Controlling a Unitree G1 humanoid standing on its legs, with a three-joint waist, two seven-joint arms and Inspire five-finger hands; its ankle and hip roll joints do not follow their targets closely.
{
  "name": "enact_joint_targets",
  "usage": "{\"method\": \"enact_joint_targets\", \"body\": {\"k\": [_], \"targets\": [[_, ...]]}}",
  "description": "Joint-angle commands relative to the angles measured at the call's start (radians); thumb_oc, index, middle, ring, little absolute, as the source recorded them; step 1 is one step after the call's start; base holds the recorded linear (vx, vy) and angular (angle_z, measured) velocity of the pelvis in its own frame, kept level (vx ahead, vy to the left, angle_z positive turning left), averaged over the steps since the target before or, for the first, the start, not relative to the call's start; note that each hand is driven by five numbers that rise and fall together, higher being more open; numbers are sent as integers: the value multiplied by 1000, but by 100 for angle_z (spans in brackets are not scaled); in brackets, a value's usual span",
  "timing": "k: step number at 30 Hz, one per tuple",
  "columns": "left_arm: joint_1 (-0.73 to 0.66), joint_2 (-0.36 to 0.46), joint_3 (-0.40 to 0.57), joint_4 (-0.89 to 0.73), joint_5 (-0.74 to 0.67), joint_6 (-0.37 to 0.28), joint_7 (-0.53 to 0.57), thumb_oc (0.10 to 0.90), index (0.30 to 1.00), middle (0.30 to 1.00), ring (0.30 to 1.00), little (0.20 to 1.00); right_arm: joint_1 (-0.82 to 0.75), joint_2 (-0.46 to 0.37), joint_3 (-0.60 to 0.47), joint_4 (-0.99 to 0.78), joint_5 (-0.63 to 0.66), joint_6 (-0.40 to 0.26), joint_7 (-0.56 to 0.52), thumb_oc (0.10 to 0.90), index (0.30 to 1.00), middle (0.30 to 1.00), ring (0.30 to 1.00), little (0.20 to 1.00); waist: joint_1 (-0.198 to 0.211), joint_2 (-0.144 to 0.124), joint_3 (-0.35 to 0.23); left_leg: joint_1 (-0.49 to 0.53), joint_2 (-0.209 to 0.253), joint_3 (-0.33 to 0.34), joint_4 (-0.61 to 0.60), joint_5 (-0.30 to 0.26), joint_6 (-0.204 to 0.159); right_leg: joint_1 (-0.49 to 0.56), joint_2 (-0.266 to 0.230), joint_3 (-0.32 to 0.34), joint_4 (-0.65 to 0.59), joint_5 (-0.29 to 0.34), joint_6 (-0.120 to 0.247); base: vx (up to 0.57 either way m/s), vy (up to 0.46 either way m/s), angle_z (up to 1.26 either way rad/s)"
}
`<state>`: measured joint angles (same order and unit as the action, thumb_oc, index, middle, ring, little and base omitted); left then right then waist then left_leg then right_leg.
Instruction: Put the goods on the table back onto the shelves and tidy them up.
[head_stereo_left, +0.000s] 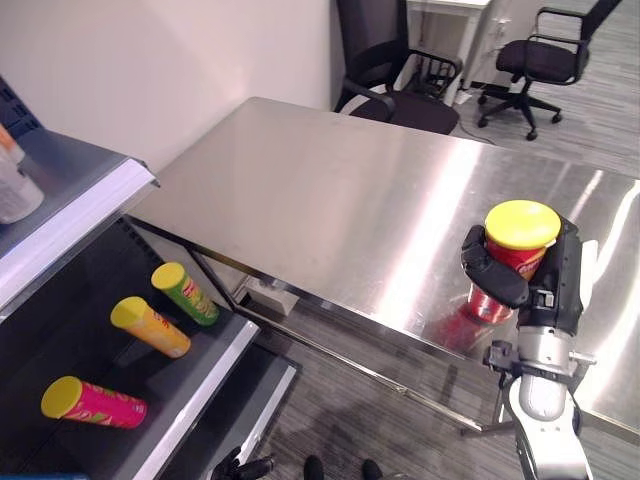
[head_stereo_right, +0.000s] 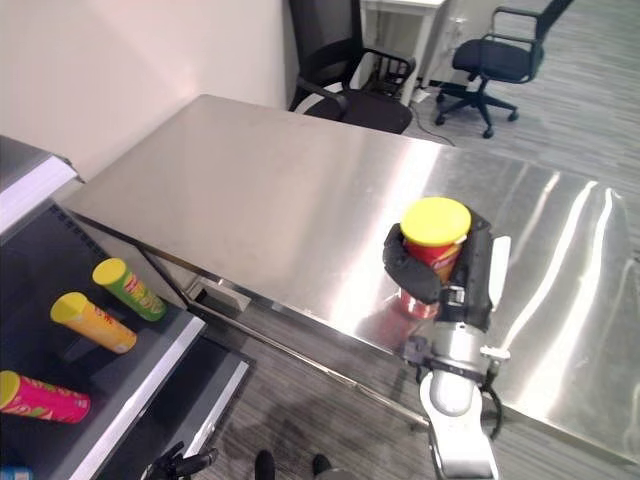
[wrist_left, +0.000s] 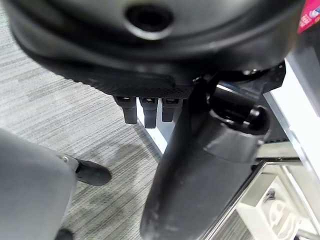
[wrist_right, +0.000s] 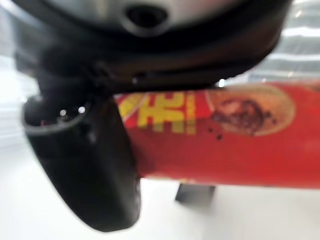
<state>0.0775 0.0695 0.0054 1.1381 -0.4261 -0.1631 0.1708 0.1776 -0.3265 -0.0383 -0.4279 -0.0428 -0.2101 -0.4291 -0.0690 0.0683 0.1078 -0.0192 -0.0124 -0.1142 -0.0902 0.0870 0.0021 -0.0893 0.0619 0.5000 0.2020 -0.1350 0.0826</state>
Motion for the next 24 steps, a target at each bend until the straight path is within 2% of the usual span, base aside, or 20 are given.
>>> {"method": "enact_joint_targets", "body": {"k": [1, 2, 3, 5, 10, 11, 12, 13, 14, 15, 17, 19, 20, 22, 24], "targets": [[-8, 44, -43, 41, 47, -47, 15, 800, 900, 900, 900, 900, -51, -29, -54, -170, -50, -169, -15, 400, 300, 300, 300, 300, 42, -32, -79, 3, 89, 73, 4, -49, -33, 43, -62, -78, -33, -6, 30, -175, -223, 54], [-7, 43, -49, 49, 46, -48, 16, 800, 900, 900, 900, 900, -48, -33, -34, -173, -40, -182, -10, 400, 300, 300, 300, 300, 46, -36, -79, -19, 104, 60, 5, -25, -48, 63, -52, -89, -64, -5, 26, -320, -331, 49], [0, 39, -57, 48, 37, -48, 12, 800, 900, 900, 900, 900, -39, -50, 14, -188, -19, -189, 11, 400, 300, 300, 300, 300, 57, -40, -69, -60, 126, 34, 6, 9, -73, 79, -21, -92, -84, -7, 7, -343, -320, 48], [6, 40, -57, 49, 31, -47, 2, 800, 900, 900, 900, 900, -27, -74, 41, -205, -11, -193, 36, 400, 300, 300, 300, 300, 66, -46, -52, -102, 140, -2, 10, 36, -89, 78, 15, -105, -84, -13, -11, -255, -232, 49], [12, 39, -46, 62, 17, -49, -1, 800, 900, 900, 900, 900, -30, -123, 83, -215, -28, -213, 39, 400, 300, 300, 300, 300, 72, -43, -29, -165, 152, -56, 22, 71, -109, 66, 56, -156, -81, -9, -32, -220, -154, 49], [8, 34, -20, 52, -38, -53, -1, 800, 900, 900, 900, 900, -34, -156, 128, -206, -74, -196, 31, 400, 300, 300, 300, 300, 53, -59, -2, -212, 170, 234, 72, 7, -65, 39, 36, -286, -48, -28, -39, -374, -37, 129], [15, 40, 10, 67, -64, -56, 11, 800, 900, 900, 900, 900, -19, -155, 165, -213, -88, -195, 27, 400, 300, 300, 300, 300, 57, -60, -7, -181, 184, 324, 121, 2, -74, 49, 4, -349, -58, -13, -33, -379, -39, 171], [15, 40, 11, 68, -64, -56, 11, 800, 900, 900, 900, 900, -19, -155, 165, -212, -88, -195, 27, 400, 300, 300, 300, 300, 57, -58, -8, -185, 186, 323, 121, 5, -75, 47, 6, -350, -60, -9, -33, -111, 36, 221], [17, 37, 21, 79, -69, -56, 19, 800, 900, 900, 900, 900, -10, -158, 186, -211, -89, -199, 27, 400, 300, 300, 300, 300, 55, -62, -11, -176, 182, 317, 151, -5, -77, 46, -14, -377, -67, 1, -30, -123, 36, 178], [13, 29, 31, 88, -67, -56, 35, 800, 900, 900, 900, 900, -2, -165, 222, -196, -79, -202, 35, 400, 300, 300, 300, 300, 48, -74, -11, -157, 181, 311, 205, -39, -79, 43, -53, -416, -79, 8, -22, -161, 56, 105], [8, 27, 33, 88, -58, -55, 39, 800, 900, 900, 900, 900, -6, -164, 238, -184, -76, -202, 38, 400, 300, 300, 300, 300, 39, -76, -12, -147, 189, 313, 229, -58, -79, 40, -68, -437, -85, 11, -22, -102, 38, 71], [2, 29, 26, 93, -18, -51, 51, 800, 900, 900, 900, 900, -3, -164, 264, -166, -87, -196, 37, 400, 300, 300, 300, 300, 20, -76, -22, -61, 234, 343, 253, -97, -77, 33, -109, -494, -105, 21, -24, -58, 69, 120], [2, 28, 26, 93, -17, -51, 51, 800, 900, 900, 900, 900, -3, -164, 264, -166, -87, -196, 36, 400, 300, 300, 300, 300, 19, -76, -20, -59, 235, 342, 254, -97, -78, 36, -108, -495, -106, 21, -24, -14, 124, 90], [2, 33, 23, 95, 23, -47, 67, 800, 900, 900, 900, 900, 11, -170, 276, -148, -97, -189, 34, 400, 300, 300, 300, 300, 6, -55, -39, 31, 271, 359, 225, -75, -97, 40, -124, -531, -128, 31, -22, 27, 154, 60], [7, 34, 21, 97, 42, -47, 71, 800, 900, 900, 900, 900, 14, -173, 280, -140, -99, -190, 32, 400, 300, 300, 300, 300, 4, -46, -42, 49, 290, 361, 214, -54, -111, 42, -132, -541, -135, 36, -19, 19, 125, 52]]}}
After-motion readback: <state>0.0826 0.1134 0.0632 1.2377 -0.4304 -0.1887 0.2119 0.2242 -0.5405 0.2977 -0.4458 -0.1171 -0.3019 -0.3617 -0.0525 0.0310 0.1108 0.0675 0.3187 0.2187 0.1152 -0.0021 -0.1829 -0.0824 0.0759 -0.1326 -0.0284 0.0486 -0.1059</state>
